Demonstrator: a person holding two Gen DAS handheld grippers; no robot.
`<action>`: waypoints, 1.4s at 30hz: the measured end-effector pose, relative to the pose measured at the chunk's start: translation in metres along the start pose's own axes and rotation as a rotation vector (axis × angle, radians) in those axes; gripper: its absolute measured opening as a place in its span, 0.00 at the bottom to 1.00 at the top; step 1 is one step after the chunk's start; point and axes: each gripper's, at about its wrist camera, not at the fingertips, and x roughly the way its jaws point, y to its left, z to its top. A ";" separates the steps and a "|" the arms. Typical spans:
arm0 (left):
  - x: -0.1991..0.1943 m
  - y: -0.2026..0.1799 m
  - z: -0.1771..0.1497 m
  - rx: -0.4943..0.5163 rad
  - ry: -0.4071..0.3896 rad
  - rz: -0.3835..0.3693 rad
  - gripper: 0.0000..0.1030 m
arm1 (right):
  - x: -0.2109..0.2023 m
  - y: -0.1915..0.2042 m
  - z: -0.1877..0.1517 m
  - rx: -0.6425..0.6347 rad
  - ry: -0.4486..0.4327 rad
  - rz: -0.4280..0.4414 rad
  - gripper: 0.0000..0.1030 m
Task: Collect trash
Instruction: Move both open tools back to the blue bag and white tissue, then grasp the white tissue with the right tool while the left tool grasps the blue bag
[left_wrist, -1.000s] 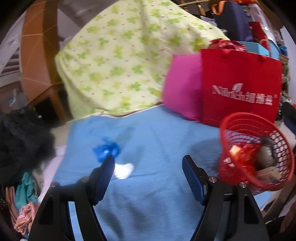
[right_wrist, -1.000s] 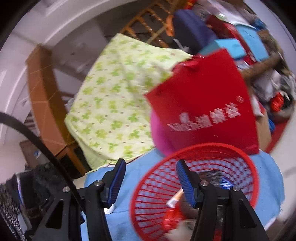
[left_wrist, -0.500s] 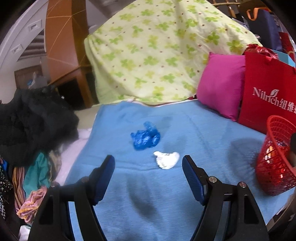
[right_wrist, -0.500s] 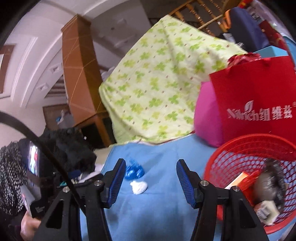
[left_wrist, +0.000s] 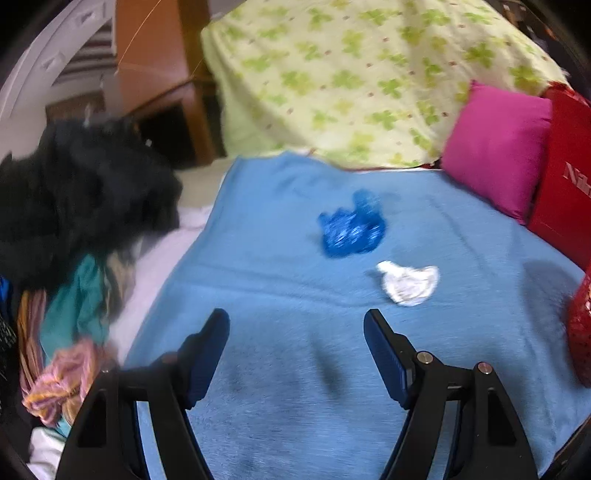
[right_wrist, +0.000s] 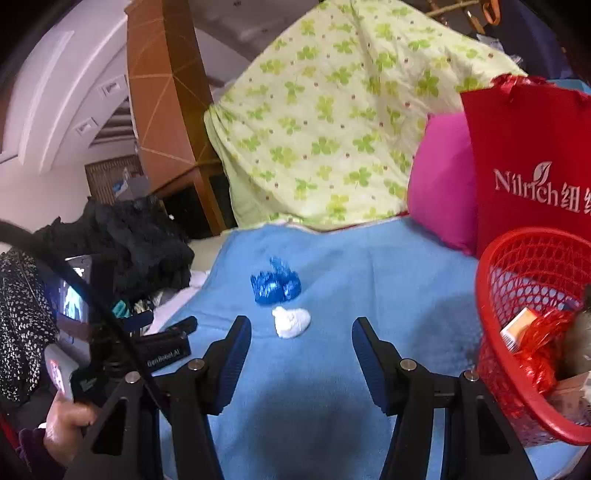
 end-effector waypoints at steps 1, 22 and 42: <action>0.007 0.006 -0.002 -0.016 0.015 0.002 0.73 | 0.004 0.001 -0.001 0.001 0.016 -0.002 0.59; 0.095 0.030 0.001 -0.013 0.153 0.069 0.73 | 0.164 -0.001 0.009 0.071 0.290 0.070 0.59; 0.133 0.041 0.015 -0.072 0.156 0.057 0.73 | 0.285 -0.011 -0.009 0.372 0.476 0.091 0.30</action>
